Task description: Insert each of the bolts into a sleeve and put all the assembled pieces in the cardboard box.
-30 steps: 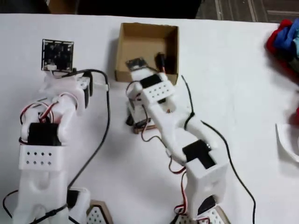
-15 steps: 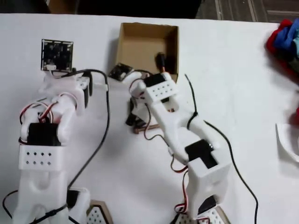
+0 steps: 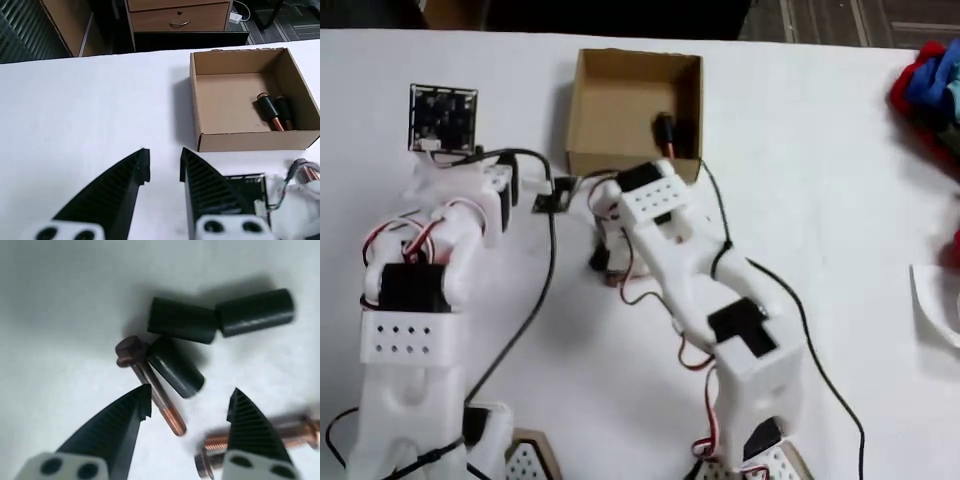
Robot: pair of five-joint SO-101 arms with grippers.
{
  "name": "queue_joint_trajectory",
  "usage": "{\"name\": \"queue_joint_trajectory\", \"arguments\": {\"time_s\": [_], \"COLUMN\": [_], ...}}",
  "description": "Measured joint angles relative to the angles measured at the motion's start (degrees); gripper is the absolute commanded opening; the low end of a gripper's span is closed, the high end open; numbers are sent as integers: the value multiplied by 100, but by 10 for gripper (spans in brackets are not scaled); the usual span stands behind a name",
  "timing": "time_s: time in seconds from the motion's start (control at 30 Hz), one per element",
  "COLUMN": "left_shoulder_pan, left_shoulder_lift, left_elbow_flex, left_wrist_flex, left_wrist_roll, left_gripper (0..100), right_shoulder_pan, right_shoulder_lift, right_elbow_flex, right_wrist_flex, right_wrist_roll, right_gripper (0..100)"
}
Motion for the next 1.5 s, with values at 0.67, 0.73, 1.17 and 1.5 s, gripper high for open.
{"name": "queue_joint_trajectory", "arguments": {"time_s": [0.67, 0.73, 1.17, 1.5], "left_shoulder_pan": [0, 0, 0, -9], "left_shoulder_lift": [0, 0, 0, 0], "left_elbow_flex": [0, 0, 0, 0], "left_wrist_flex": [0, 0, 0, 0], "left_wrist_roll": [0, 0, 0, 0], "left_gripper": [128, 128, 128, 128], "right_shoulder_pan": [-273, -299, -378, -185], "right_shoulder_lift": [1090, 1099, 1143, 1371], "right_elbow_flex": [-1020, -1152, -2338, -2391], "right_wrist_flex": [334, 589, 1635, 1371], "right_wrist_roll": [26, 18, 18, 18], "right_gripper": [230, 230, 230, 230]}}
